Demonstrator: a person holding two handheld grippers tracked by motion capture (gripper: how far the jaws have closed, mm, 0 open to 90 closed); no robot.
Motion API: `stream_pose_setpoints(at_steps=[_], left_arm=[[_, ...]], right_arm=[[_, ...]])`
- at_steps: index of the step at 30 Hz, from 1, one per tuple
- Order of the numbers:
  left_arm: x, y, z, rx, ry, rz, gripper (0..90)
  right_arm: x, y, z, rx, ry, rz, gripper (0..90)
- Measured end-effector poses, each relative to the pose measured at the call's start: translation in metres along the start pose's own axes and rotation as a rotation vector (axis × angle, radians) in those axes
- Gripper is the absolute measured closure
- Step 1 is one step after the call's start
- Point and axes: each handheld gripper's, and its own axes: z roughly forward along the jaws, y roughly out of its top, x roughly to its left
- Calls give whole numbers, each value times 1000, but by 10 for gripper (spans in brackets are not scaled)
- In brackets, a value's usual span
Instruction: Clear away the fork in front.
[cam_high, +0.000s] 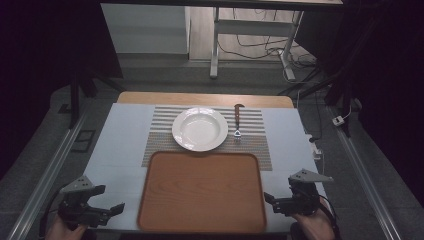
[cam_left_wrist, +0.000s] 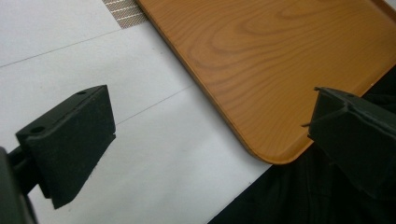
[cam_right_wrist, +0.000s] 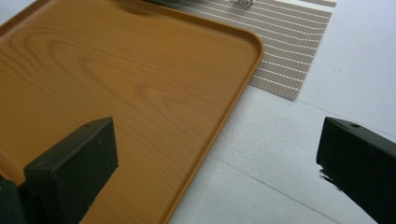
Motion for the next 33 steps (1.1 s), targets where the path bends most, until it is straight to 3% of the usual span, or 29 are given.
stream_pose_setpoints(at_steps=[11, 33], left_arm=[[1, 0, 0, 2, -7, -2, 5], [2, 0, 1, 5, -17, -11, 7]], right_arm=[[0, 7, 4, -2, 66, 4, 0], [7, 23, 20, -8, 104, -35, 0]])
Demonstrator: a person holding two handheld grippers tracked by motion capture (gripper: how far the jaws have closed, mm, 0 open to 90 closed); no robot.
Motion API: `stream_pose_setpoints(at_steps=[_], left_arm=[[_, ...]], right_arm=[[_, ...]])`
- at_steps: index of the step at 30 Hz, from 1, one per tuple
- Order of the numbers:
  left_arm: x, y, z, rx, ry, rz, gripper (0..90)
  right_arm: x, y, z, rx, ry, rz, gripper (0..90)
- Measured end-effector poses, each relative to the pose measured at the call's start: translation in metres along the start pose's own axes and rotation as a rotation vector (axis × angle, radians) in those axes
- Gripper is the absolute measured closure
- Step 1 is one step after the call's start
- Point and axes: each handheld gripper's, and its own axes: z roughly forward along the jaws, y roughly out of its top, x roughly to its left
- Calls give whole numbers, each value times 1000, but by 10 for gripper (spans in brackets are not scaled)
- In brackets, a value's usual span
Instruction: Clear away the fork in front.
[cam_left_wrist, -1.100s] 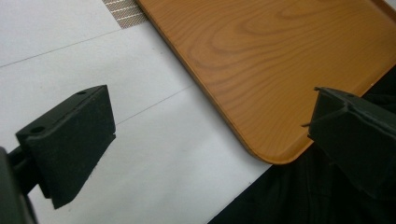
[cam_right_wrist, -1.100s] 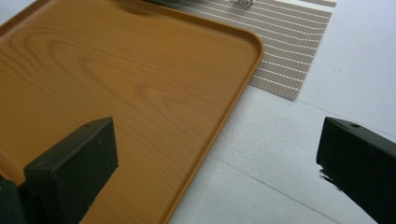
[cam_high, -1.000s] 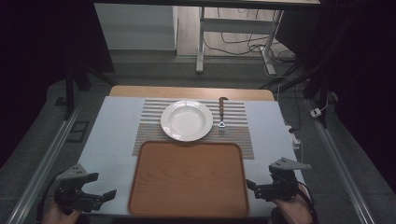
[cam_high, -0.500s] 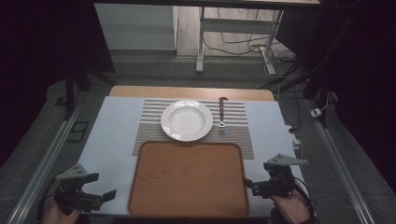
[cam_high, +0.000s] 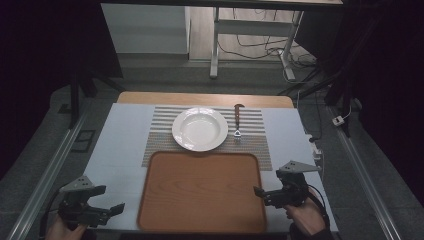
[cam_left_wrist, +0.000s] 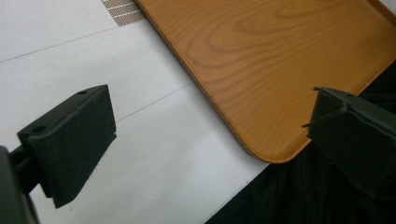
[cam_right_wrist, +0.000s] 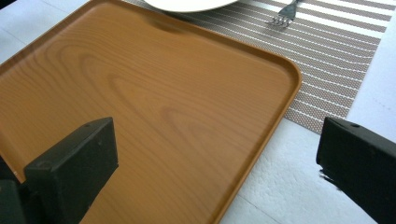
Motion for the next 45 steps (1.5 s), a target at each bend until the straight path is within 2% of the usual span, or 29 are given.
stream_pose_setpoints(at_steps=[4, 14, 18, 25, 27, 29, 31, 38, 45], left_arm=[[0, 0, 0, -1, -4, -3, 7], [1, 0, 0, 0, -8, -5, 3], [2, 0, 0, -2, -12, -12, 0], [2, 0, 0, -1, -12, -11, 0], [2, 0, 0, -2, -12, -13, 0], [2, 0, 0, -2, -13, -13, 0], [2, 0, 0, -1, -14, -11, 0], [1, 0, 0, 2, -13, -5, 0], [2, 0, 0, 1, -17, -7, 0]], right_arm=[[0, 3, 4, 12, 7, -5, 0], [-2, 10, 17, 41, -9, -41, 0], [-4, 14, 22, 48, 16, -3, 0], [-5, 20, 29, 54, 10, -12, 0], [-5, 23, 32, 60, -4, -20, 0], [-5, 26, 37, 75, -32, -62, 0], [-5, 27, 39, 84, -37, -63, 0], [-9, 37, 56, 110, -90, -113, 0], [-13, 43, 67, 132, -121, -150, 0]])
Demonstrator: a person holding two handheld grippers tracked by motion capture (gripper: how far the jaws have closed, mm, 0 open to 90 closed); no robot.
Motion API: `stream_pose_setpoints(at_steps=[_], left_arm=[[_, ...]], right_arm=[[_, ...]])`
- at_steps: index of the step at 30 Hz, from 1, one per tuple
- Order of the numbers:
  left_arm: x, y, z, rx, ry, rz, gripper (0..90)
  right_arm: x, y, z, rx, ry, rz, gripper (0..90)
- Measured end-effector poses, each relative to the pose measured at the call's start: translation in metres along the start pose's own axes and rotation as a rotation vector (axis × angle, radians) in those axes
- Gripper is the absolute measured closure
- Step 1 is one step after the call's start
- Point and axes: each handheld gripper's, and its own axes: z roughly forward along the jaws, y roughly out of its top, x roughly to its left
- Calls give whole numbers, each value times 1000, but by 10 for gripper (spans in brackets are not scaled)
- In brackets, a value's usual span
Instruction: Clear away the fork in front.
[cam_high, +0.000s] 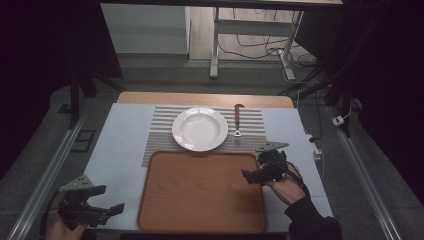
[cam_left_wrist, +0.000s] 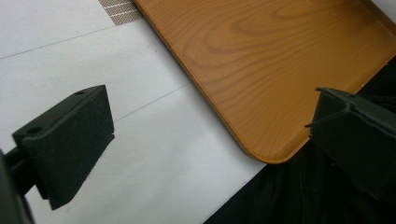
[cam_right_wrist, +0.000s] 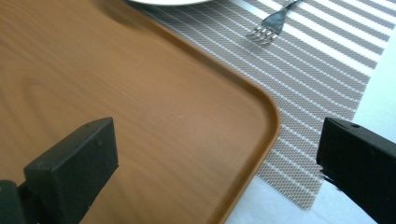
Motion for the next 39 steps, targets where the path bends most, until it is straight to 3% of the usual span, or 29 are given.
stream_pose_setpoints(at_steps=[6, 10, 18, 39], left_arm=[[0, 0, 0, 0, 0, 2, 0], [0, 0, 0, 1, -1, 1, 0], [0, -1, 0, 1, -1, -1, 0], [0, -1, 0, 5, -3, -2, 0]], right_arm=[[-4, 9, 7, 9, -45, -25, 0], [-6, 17, 17, 26, -85, -69, 0], [-11, 25, 31, 46, -125, -105, 0], [-16, 51, 76, 125, -262, -287, 0]])
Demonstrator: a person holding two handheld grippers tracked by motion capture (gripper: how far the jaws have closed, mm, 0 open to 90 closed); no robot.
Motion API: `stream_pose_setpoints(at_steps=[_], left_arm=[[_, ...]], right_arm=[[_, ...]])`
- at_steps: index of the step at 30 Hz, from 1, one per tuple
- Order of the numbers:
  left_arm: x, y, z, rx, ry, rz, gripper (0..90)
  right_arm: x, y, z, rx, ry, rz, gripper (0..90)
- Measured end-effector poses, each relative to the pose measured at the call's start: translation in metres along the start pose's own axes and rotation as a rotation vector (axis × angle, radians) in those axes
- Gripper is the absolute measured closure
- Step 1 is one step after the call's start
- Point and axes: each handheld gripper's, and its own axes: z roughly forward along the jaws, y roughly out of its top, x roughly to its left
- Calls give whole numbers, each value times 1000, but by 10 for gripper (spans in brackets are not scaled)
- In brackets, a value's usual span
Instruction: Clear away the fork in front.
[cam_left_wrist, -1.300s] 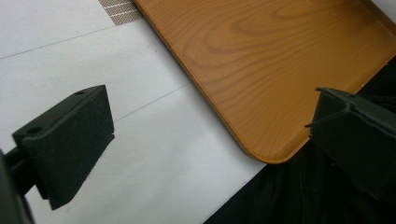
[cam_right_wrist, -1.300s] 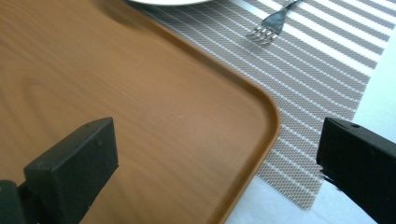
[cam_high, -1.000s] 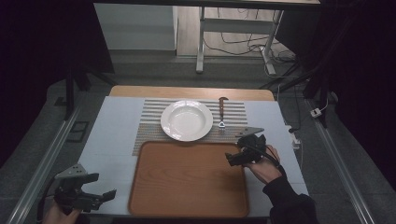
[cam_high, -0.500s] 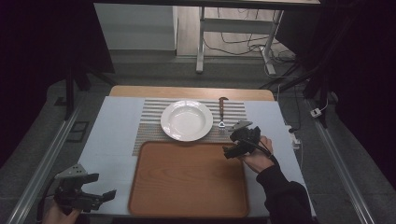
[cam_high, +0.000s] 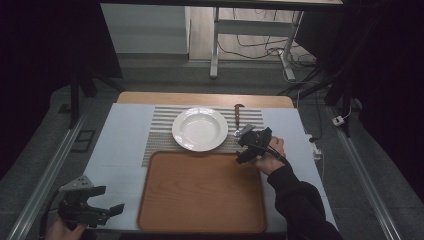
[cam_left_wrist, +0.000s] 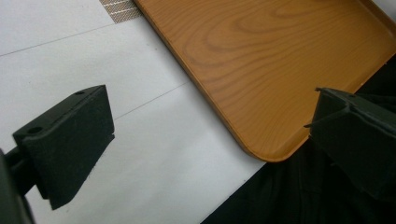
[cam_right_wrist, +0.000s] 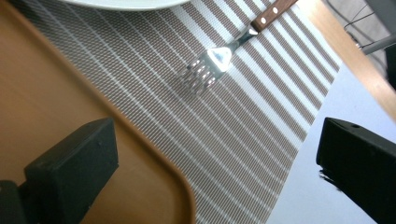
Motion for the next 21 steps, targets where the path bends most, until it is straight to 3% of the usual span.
stream_pose_setpoints(at_steps=[5, 6, 7, 8, 10, 13, 15, 16, 17, 21], left_arm=[[0, 0, 0, -1, -1, -1, 0], [0, 0, 0, -1, -1, 0, 0], [0, 0, 0, -1, -2, -1, 0], [0, 0, 0, -1, -2, 0, 0], [0, 0, 0, -2, -2, -1, 0], [0, 0, 0, -1, -3, -1, 0], [0, 0, 0, -2, -4, -1, 0], [0, 0, 0, -1, -4, -2, 0], [0, 0, -1, -2, -5, -2, 0], [1, -1, -1, -3, -5, -3, 0]], right_arm=[[2, 9, 12, 18, -55, -103, 56], [2, 9, 12, 18, -55, -103, 56], [3, 11, 17, 25, -72, -145, 82], [3, 11, 17, 25, -72, -145, 82], [6, 14, 21, 33, -96, -198, 165], [9, 16, 23, 34, -103, -216, 232], [12, 20, 27, 40, -118, -266, 319], [12, 20, 27, 40, -118, -266, 319], [16, 23, 31, 47, -125, -306, 373], [22, 25, 38, 71, -137, -375, 481]])
